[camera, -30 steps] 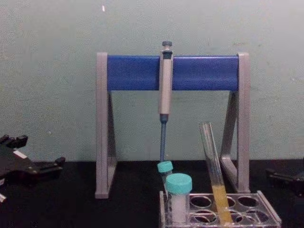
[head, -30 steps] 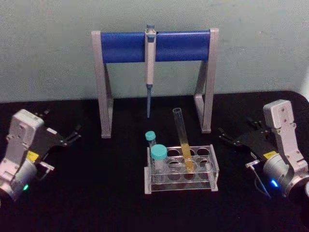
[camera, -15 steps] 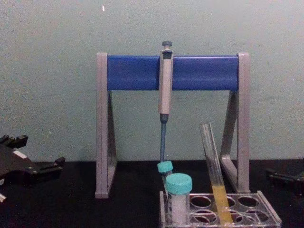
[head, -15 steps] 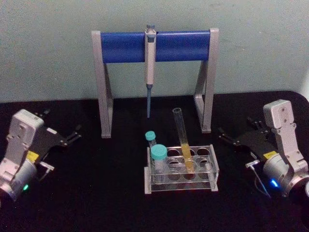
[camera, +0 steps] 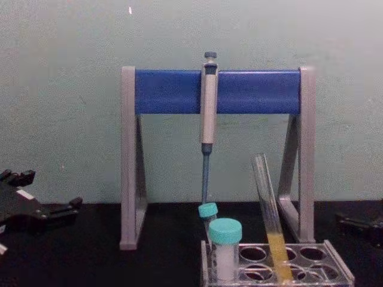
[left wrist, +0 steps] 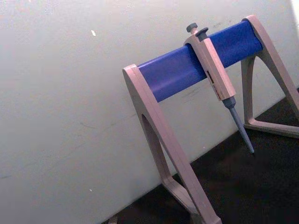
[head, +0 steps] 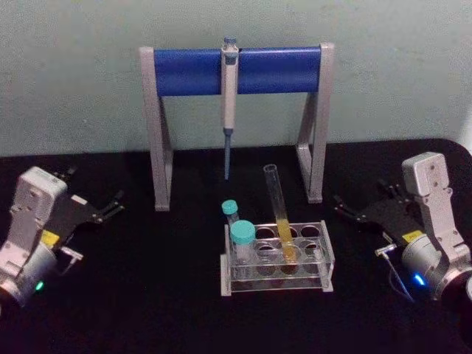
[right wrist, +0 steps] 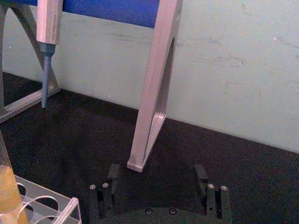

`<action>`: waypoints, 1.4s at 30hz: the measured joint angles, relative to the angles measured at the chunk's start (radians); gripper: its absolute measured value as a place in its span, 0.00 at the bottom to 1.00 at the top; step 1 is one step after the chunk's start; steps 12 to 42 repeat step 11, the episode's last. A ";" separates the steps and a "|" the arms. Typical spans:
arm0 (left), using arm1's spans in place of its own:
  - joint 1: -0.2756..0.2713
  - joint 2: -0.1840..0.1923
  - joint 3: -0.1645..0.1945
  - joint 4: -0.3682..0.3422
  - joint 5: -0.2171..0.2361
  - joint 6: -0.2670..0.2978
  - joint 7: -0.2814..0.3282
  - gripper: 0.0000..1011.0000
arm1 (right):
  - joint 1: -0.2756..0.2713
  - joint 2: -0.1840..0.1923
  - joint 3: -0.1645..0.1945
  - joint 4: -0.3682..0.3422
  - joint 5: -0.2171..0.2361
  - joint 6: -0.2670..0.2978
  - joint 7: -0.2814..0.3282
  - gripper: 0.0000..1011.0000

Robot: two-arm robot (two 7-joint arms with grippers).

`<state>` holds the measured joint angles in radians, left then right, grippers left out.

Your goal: Pick up the test tube from the test tube rack, shake it, then place it back into the test tube rack.

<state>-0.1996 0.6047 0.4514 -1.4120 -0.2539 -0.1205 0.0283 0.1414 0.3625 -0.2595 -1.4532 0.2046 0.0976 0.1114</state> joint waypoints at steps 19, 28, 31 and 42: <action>0.000 0.000 0.000 0.000 0.000 0.000 0.000 0.99 | 0.000 0.000 0.000 0.000 0.000 0.000 0.000 0.99; 0.000 0.000 0.000 0.000 0.000 0.000 0.000 0.99 | 0.000 0.000 0.000 0.000 0.000 0.000 0.000 0.99; 0.000 0.000 0.000 0.000 0.000 0.000 0.000 0.99 | 0.000 0.000 0.000 0.000 0.000 0.000 0.000 0.99; 0.000 0.000 0.000 0.000 0.000 0.000 0.000 0.99 | 0.000 0.000 0.000 0.000 0.000 0.000 0.000 0.99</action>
